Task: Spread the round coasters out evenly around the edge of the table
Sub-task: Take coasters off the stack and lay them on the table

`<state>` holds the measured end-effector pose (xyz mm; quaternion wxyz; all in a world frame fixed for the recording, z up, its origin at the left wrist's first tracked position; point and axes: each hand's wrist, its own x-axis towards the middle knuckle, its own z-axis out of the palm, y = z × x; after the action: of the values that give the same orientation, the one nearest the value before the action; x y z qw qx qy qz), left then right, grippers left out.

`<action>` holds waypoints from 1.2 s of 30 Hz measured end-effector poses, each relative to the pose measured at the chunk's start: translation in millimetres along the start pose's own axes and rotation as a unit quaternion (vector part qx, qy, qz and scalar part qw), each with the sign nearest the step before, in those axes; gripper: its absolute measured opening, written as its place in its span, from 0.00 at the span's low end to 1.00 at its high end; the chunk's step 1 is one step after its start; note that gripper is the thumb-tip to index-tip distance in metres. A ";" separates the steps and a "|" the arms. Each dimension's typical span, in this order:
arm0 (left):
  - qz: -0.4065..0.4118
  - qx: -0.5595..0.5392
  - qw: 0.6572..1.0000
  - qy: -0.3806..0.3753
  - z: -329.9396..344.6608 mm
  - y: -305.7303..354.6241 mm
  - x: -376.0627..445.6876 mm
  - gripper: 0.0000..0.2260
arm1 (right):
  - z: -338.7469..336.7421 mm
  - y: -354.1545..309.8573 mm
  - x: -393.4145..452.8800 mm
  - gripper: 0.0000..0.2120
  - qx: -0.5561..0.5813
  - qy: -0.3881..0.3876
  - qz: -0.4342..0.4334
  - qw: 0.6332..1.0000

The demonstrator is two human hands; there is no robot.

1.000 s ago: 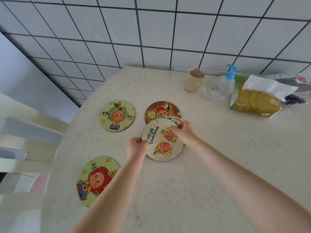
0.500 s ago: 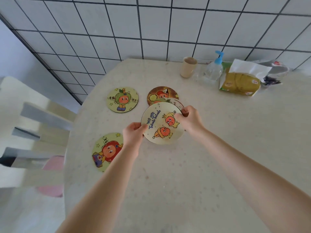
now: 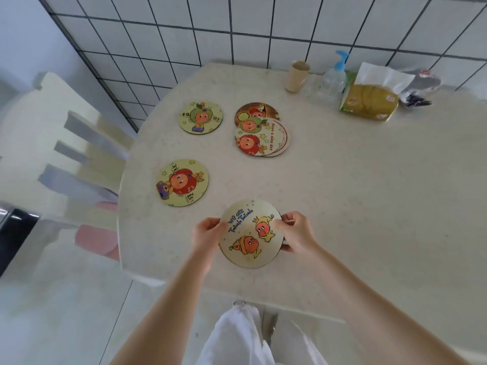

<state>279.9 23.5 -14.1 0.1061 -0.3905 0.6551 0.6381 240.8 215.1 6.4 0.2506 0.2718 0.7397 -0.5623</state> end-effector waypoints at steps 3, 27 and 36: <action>-0.015 -0.004 1.000 0.021 1.1 -28.2 -16.1 0.02 | -3.7 23.3 -5.2 0.06 -0.021 -0.014 0.004 1.000; 0.045 0.145 0.988 0.015 -0.2 -61.2 -30.0 0.02 | 13.1 23.8 22.1 0.04 -0.138 0.041 -0.152 0.978; 0.029 0.017 0.998 -0.060 50.0 -47.4 -52.3 0.07 | -66.5 37.1 -4.1 0.05 -0.055 0.087 -0.110 0.989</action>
<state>327.8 94.7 -24.6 0.1332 -0.3302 0.6692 0.6523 264.8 287.2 -0.6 0.1365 0.2227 0.8136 -0.5195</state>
